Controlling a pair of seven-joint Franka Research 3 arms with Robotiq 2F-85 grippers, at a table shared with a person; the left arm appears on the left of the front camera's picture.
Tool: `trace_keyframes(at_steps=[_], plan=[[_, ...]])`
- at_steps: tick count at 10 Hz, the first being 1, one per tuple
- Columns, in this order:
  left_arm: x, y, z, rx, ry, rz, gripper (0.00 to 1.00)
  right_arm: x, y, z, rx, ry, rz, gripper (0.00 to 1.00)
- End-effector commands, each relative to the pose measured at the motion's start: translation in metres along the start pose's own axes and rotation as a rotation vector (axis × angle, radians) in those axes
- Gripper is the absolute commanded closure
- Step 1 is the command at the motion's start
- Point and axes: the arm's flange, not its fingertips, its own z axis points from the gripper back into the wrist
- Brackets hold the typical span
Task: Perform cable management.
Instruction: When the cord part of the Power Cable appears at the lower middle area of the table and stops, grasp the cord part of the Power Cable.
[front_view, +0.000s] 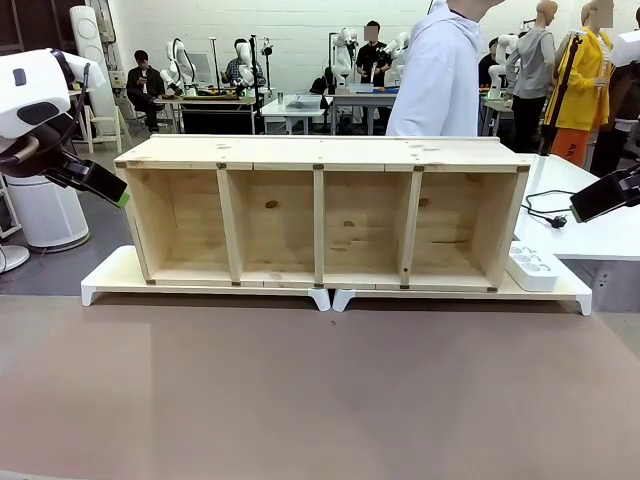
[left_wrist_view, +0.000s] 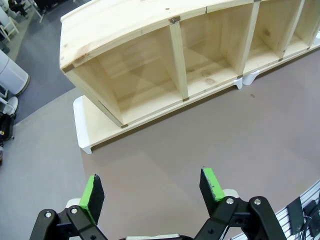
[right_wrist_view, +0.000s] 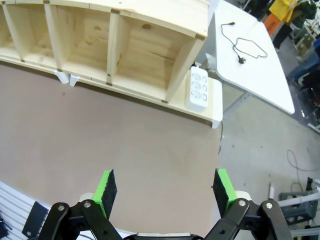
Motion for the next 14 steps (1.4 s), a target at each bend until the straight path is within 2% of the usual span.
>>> trace_keyframes(at_steps=[1,14], plan=[[0.0015,0.0011,-0.0011,0.006,-0.009,-0.008,0.0,0.0,-0.0014,0.0009,-0.005,-0.003,-0.006,0.0],[0.0015,0.0011,-0.0011,0.006,-0.009,-0.008,0.0,0.0,-0.0014,0.0009,-0.005,-0.003,-0.006,0.0]])
